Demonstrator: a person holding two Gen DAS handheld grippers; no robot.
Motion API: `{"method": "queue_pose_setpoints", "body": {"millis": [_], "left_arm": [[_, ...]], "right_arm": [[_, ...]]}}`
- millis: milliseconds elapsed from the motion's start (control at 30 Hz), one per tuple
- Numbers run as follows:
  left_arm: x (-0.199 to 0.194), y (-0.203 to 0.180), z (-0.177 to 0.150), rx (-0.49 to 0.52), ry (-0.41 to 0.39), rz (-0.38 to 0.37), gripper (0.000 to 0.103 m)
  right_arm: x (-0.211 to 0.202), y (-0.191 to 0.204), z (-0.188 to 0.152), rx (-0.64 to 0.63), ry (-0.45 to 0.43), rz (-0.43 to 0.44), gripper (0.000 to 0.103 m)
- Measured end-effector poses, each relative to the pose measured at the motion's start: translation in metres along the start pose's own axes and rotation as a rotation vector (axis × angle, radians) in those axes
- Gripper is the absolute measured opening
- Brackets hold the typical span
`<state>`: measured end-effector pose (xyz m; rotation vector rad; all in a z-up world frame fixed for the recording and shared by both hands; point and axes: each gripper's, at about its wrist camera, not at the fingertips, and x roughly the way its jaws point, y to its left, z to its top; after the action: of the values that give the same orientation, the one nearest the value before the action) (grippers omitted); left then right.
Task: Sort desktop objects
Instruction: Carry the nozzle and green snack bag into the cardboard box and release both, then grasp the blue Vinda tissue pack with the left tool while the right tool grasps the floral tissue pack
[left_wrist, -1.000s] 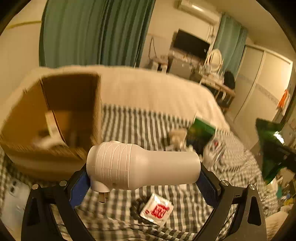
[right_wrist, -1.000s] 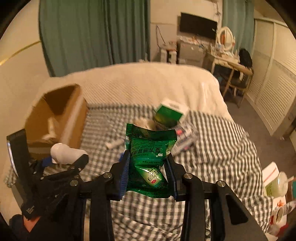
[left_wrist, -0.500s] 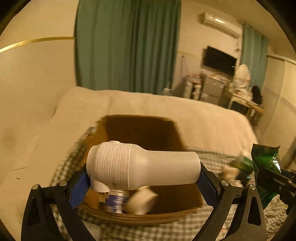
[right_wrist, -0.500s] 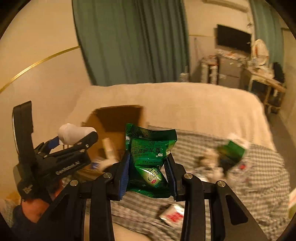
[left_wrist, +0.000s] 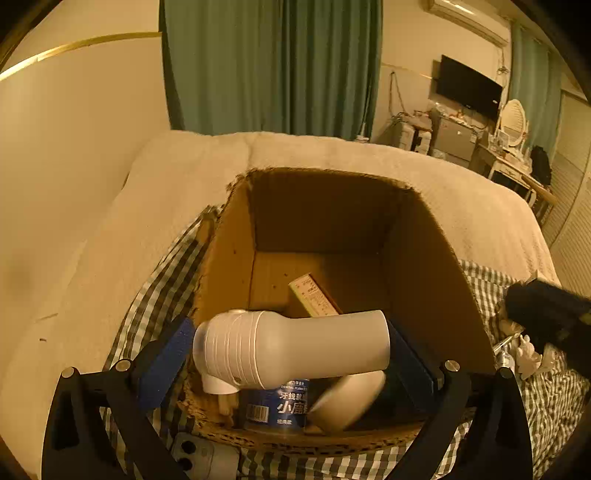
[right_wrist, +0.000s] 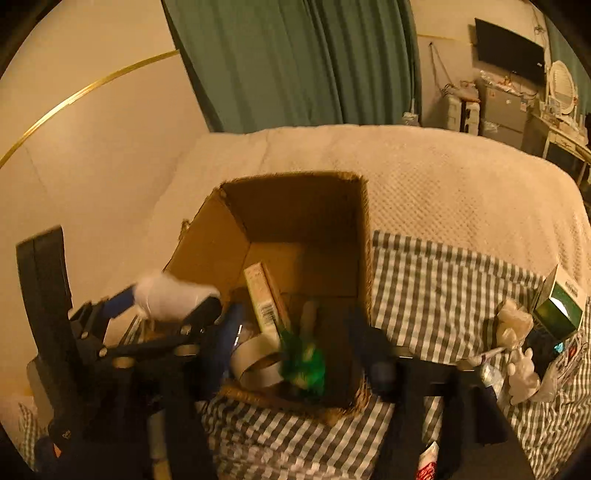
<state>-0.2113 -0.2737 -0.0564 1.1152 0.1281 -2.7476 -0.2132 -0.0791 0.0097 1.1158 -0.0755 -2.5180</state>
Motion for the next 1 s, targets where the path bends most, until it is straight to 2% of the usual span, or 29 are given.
{"method": "queue_pose_setpoints", "body": {"millis": [167, 300, 433, 600, 800, 1000], "left_arm": [[-0.013, -0.006, 0.002, 0.025, -0.028, 0.014, 0.103], [-0.039, -0.017, 0.008, 0.056, -0.062, 0.013, 0.103], [-0.074, -0.035, 0.007, 0.071, -0.099, -0.046, 0.103], [-0.116, -0.078, -0.002, 0.103, -0.125, -0.138, 0.103], [-0.127, -0.147, -0.046, 0.177, -0.065, -0.233, 0.103], [-0.098, -0.206, -0.108, 0.263, 0.023, -0.245, 0.103]], "right_arm": [[-0.02, -0.014, -0.003, 0.014, -0.049, -0.016, 0.065], [-0.052, -0.036, -0.011, 0.006, -0.064, -0.079, 0.065], [-0.092, -0.058, -0.024, 0.021, -0.088, -0.141, 0.065], [-0.147, -0.089, -0.037, 0.08, -0.125, -0.2, 0.065], [-0.203, -0.116, -0.061, 0.101, -0.167, -0.278, 0.068], [-0.226, -0.154, -0.102, 0.111, -0.166, -0.338, 0.068]]}}
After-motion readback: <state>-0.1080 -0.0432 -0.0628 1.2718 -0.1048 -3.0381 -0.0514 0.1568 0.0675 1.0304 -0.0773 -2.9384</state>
